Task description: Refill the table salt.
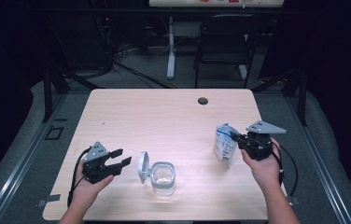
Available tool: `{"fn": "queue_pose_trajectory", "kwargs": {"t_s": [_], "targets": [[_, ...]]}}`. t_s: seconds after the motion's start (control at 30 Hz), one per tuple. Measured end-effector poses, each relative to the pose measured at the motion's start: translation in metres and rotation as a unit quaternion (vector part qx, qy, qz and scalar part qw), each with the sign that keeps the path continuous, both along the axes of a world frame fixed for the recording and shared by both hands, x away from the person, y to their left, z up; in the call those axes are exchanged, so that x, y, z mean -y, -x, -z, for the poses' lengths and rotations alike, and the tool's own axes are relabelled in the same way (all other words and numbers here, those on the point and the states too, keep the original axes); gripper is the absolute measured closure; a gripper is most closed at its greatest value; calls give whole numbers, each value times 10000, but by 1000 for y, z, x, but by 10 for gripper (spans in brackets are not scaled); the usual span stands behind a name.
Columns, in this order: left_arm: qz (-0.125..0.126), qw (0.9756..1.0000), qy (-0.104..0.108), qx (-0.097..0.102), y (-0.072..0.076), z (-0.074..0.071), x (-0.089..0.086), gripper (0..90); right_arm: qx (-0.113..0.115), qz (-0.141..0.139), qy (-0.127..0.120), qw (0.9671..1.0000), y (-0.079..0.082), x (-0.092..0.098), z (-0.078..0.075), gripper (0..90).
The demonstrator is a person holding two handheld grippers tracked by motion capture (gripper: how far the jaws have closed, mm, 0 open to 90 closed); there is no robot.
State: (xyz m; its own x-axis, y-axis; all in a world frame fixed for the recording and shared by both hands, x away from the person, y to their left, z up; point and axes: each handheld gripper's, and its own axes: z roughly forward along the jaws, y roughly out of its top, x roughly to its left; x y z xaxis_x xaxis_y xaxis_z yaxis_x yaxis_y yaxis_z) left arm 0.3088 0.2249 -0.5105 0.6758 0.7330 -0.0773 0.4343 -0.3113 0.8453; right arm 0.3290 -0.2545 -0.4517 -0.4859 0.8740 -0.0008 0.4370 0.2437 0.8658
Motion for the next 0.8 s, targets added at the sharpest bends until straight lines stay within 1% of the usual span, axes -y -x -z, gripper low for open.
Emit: {"fn": "queue_pose_trajectory", "kwargs": {"t_s": [0.23, 0.33, 0.47, 0.53, 0.57, 0.67, 0.7, 0.73, 0.8], "targets": [[-2, 10000, 3, 5, 0, 0, 0, 498, 11, -174, -18, 9998, 8, -8, 0, 900], [-4, 10000, 3, 12, 0, 0, 0, 498, 50, -244, -32, 9997, 12, -12, 1, 900], [-3, 10000, 5, 11, 0, 0, 0, 499, 86, -383, -24, 9992, 20, -17, 0, 900], [-1, 10000, 5, 13, 0, 0, 0, 499, 108, -418, -74, 9990, 24, -20, 1, 900], [-3, 10000, 5, 14, 0, 0, 0, 498, 101, -455, -33, 9989, 26, -20, 0, 900], [6, 10000, 25, 19, 0, 0, -1, 498, 96, -539, -47, 9985, 31, -22, 1, 900], [-4, 10000, 13, 17, 0, -1, -1, 498, 105, -538, -96, 9985, 33, -23, 2, 900], [-2, 10000, 6, 15, 0, -1, -1, 499, 108, -584, -58, 9982, 35, -24, 2, 900], [0, 10000, 4, 14, 1, -1, 0, 499, 115, -612, -79, 9980, 38, -25, 3, 900]]}}
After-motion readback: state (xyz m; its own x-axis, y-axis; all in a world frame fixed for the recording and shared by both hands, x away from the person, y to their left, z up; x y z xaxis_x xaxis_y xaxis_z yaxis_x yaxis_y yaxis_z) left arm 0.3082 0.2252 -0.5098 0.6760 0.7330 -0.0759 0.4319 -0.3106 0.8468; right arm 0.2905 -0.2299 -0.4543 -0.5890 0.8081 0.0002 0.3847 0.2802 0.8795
